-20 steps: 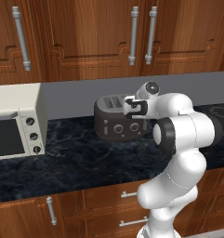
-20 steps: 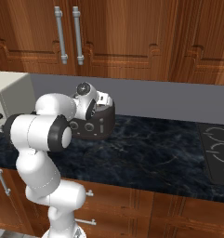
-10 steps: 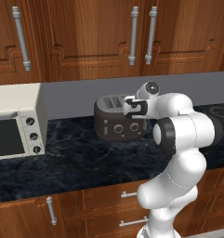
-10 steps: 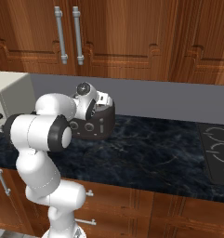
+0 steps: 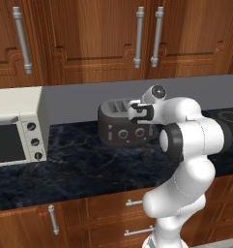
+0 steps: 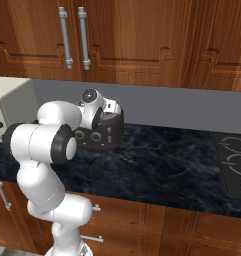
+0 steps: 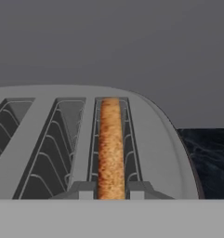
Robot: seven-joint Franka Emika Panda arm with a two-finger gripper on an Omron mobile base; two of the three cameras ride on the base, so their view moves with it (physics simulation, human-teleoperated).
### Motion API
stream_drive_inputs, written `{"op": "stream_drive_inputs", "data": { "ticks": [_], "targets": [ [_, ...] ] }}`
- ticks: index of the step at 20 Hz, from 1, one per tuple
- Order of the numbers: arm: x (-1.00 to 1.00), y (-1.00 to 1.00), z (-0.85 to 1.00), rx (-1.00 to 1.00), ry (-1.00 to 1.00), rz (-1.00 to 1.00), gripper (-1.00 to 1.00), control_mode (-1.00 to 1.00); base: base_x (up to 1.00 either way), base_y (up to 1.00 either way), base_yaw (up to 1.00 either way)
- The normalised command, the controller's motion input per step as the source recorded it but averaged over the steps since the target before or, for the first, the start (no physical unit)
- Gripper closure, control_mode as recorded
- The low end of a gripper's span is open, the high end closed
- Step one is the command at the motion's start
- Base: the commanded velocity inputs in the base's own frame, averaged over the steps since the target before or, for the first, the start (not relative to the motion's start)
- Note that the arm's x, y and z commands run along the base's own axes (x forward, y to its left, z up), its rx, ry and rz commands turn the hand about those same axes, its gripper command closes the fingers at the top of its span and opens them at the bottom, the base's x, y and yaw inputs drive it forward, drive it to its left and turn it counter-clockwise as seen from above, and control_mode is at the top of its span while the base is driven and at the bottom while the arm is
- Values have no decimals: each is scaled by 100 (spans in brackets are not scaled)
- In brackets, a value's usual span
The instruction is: Start the toaster. Once the lever pops up, take the bread to the plate on the dining counter.
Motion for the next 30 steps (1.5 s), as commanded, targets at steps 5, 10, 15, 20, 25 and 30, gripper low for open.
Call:
{"op": "stream_drive_inputs", "data": {
  "ticks": [5, 10, 15, 20, 25, 30],
  "targets": [
    [-1, 0, 13, 0, -10, 0, 100, -100, 0, 0, 0],
    [0, 0, 31, 0, -6, 0, 100, -100, 0, 0, 0],
    [-2, 0, 22, 0, -6, 0, 100, -100, 0, 0, 0],
    [-8, 0, 22, 0, -9, 0, 100, -100, 0, 0, 0],
    [-15, 0, 2, 0, -11, 0, 100, -100, 0, 0, 0],
    [-20, -1, 7, 1, -13, 0, 100, -100, 0, 0, 0]
  ]
}}
